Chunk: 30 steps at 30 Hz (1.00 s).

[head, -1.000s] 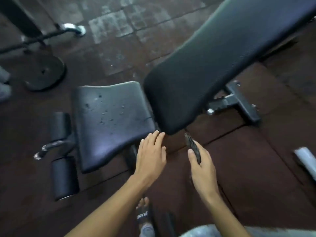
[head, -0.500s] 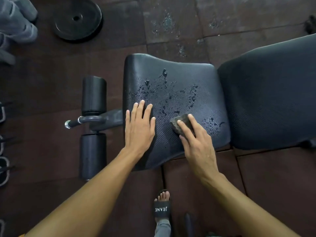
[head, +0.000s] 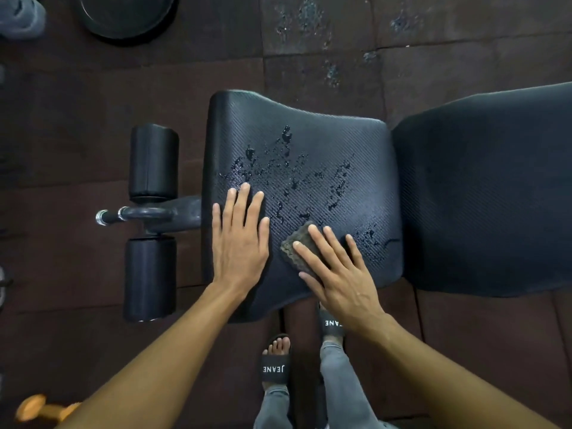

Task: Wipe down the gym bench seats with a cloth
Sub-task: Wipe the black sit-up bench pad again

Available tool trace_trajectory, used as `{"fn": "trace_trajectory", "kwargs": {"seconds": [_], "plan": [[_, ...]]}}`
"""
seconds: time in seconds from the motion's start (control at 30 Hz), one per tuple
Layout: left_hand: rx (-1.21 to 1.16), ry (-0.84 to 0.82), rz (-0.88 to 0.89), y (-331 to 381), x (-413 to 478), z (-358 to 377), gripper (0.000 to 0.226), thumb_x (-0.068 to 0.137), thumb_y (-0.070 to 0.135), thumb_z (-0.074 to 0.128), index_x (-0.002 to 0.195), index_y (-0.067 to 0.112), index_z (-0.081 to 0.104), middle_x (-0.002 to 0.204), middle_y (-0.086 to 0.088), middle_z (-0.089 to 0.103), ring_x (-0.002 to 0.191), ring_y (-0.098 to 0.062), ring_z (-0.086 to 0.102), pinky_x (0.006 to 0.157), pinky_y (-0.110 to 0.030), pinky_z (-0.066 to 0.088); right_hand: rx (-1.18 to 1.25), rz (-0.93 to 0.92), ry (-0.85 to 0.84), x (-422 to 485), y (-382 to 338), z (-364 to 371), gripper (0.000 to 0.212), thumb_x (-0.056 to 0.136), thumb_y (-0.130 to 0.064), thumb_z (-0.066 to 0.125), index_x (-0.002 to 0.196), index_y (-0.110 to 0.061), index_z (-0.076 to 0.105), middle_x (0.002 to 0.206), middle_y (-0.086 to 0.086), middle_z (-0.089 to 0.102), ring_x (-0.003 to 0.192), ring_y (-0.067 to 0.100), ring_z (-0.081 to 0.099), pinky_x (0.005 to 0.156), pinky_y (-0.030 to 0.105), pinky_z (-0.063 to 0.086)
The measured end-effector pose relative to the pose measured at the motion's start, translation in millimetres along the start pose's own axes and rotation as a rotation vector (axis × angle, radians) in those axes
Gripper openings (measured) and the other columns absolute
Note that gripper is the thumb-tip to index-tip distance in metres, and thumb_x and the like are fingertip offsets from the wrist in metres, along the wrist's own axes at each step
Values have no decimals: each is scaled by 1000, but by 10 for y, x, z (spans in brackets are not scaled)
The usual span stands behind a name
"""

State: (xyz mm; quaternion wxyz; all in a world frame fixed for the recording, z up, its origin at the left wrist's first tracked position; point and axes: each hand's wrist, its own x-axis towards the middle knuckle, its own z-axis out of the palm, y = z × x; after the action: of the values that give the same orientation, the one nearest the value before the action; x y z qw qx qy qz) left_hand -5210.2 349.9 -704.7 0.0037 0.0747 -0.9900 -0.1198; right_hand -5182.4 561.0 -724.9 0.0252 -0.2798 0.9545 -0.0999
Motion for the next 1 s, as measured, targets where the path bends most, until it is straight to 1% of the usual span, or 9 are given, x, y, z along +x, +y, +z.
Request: {"fn": "trace_trajectory", "kwargs": {"seconds": [0.1, 0.27, 0.33, 0.4, 0.57, 0.63, 0.77, 0.83, 1.0], "plan": [[33, -11, -4, 121, 199, 38, 46, 102, 32, 36, 146, 20, 40, 158, -3, 30, 148, -21, 21, 121, -48, 16, 1, -43, 17, 304, 299, -26, 50, 104, -47, 40, 151, -30, 39, 161, 3, 31, 149, 22, 29, 118, 51, 25], [66, -4, -37, 171, 259, 78, 44, 102, 31, 37, 145, 20, 42, 157, -2, 33, 148, -20, 22, 121, -49, 16, 202, 505, 28, 669, 888, -160, 53, 104, -46, 38, 154, -32, 30, 166, 1, 17, 153, 24, 14, 123, 50, 14], [91, -2, -35, 180, 259, 75, 44, 102, 30, 38, 145, 19, 42, 157, -2, 33, 148, -20, 22, 121, -49, 16, 267, 550, 21, 473, 878, -173, 55, 104, -45, 38, 155, -30, 28, 167, 2, 12, 154, 25, 8, 123, 49, 14], [107, -8, -42, 187, 266, 77, 45, 102, 31, 37, 146, 20, 40, 157, -2, 32, 148, -20, 21, 121, -49, 16, 220, 458, 15, 101, 668, -151, 56, 103, -44, 39, 155, -27, 30, 166, 6, 16, 154, 28, 11, 122, 50, 18], [76, 4, -45, 171, 251, 82, 44, 103, 32, 37, 145, 21, 41, 157, -1, 32, 148, -19, 21, 121, -48, 15, 81, -81, -65, -197, 466, -119, 51, 104, -46, 38, 153, -32, 33, 161, 6, 31, 150, 27, 25, 114, 55, 31], [58, 8, -42, 167, 250, 85, 44, 102, 32, 38, 145, 20, 42, 157, -1, 32, 149, -19, 21, 121, -48, 15, 70, -41, -37, 288, 653, -111, 50, 103, -47, 38, 151, -32, 34, 161, 4, 32, 149, 25, 28, 116, 55, 28], [42, 18, -35, 155, 241, 98, 44, 102, 33, 40, 145, 20, 43, 157, -1, 32, 149, -19, 21, 121, -48, 16, 159, 386, -14, 1476, 926, -150, 55, 103, -51, 31, 156, -37, 23, 167, -2, 10, 154, 23, 8, 123, 51, 5], [41, 29, -35, 145, 232, 110, 44, 102, 33, 41, 145, 21, 42, 157, 0, 32, 149, -18, 21, 121, -48, 16, 181, 485, 10, 1782, 792, -120, 56, 103, -53, 26, 157, -35, 21, 168, -2, 7, 154, 22, 3, 124, 49, 1], [36, 26, -30, 145, 240, 104, 44, 103, 31, 38, 146, 22, 41, 158, 1, 31, 149, -17, 19, 121, -47, 15, 58, 137, -12, 837, 232, -103, 50, 107, -45, 29, 155, -30, 29, 164, 1, 22, 153, 23, 17, 122, 49, 18]]}}
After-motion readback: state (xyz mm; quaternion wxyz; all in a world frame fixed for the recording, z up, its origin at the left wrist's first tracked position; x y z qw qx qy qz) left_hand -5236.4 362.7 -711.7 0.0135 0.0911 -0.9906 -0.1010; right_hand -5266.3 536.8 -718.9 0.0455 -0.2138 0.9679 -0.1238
